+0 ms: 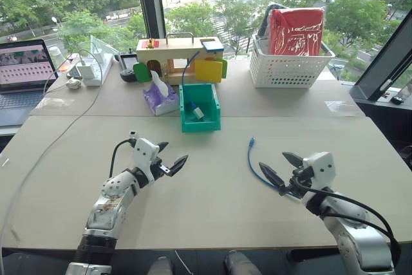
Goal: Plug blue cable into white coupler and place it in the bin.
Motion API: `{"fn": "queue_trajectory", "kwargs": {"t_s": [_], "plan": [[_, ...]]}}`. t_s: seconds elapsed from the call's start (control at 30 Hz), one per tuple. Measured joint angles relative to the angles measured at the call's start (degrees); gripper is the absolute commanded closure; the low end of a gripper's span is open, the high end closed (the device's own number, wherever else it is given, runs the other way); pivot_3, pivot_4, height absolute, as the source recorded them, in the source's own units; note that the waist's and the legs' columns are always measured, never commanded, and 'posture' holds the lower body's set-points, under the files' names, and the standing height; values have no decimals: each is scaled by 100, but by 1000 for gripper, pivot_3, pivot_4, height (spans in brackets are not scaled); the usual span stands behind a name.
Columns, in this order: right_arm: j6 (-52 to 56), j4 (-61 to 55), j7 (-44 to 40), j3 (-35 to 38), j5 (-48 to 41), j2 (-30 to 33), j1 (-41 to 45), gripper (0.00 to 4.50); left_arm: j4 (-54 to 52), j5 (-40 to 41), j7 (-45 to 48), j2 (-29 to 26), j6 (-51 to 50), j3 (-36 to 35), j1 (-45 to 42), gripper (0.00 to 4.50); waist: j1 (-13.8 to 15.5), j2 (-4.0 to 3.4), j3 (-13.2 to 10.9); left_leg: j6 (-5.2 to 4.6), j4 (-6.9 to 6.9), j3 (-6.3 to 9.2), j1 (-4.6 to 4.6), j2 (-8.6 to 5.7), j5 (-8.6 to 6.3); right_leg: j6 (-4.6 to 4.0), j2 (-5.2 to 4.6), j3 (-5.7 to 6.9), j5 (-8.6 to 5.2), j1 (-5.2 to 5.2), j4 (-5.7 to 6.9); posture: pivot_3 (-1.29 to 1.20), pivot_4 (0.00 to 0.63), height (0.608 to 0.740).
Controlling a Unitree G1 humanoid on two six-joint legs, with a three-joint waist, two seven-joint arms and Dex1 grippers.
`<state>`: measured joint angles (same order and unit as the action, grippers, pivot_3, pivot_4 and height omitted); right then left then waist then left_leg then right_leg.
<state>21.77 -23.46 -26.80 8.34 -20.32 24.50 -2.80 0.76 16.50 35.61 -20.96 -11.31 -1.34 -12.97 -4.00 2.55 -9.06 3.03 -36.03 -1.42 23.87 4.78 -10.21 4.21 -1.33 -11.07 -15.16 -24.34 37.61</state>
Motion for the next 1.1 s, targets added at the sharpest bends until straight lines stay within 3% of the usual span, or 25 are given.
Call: {"fn": "queue_trajectory", "kwargs": {"t_s": [0.1,0.3,0.6,0.73,0.83,0.93,0.97,1.03,1.1], "plan": [[76,-7,14,-18,0,34,56,54,-2,93,158,-35,-24,-4,-9,0,-5,0,0,0,-1,0,0,0,0,0,0,0,0,0,0,0,150,715],[1256,172,513,-435,343,282,1471,54,-228,660,944,-287,-250,-70,-72,0,-60,0,0,0,-4,14,-3,1,1,-5,1,13,-1,6,3,0,150,715],[2081,2281,1322,-604,662,-645,3155,54,-726,821,859,-405,-283,-283,480,0,-92,3,2,0,-7,51,35,-1,1,-49,-10,60,21,1,-7,0,150,715],[2138,3018,1519,-564,679,-1010,3426,54,-962,809,689,-420,-283,-370,722,0,-90,3,2,0,-7,73,41,-1,1,-55,-10,87,19,4,-6,0,150,715],[2089,3386,1608,-483,683,-1156,3669,746,-1041,776,584,-438,-283,-412,806,0,-106,3,2,0,-20,76,41,-2,1,-54,-11,90,19,10,-3,0,150,715],[2037,3606,1582,-515,800,-1121,3793,1735,-1175,762,568,-445,-283,-396,919,0,-152,3,2,0,-23,84,39,-2,1,-53,-10,95,19,14,1,0,150,715],[2000,3635,1536,-567,850,-1063,3793,2364,-1218,762,568,-464,-286,-396,933,0,-157,3,2,0,-23,88,40,-2,1,-50,-9,97,17,13,3,0,150,715],[1996,3638,1519,-570,866,-1049,3793,2678,-1235,762,568,-469,-286,-397,932,0,-159,3,2,0,-23,89,40,-2,1,-50,-9,98,16,13,3,0,150,715],[1962,3552,1279,-811,955,-830,3742,3415,-1253,768,593,-507,-288,-397,932,0,-171,3,3,0,-22,89,41,-2,1,-49,-9,98,15,12,2,0,150,715]]}}
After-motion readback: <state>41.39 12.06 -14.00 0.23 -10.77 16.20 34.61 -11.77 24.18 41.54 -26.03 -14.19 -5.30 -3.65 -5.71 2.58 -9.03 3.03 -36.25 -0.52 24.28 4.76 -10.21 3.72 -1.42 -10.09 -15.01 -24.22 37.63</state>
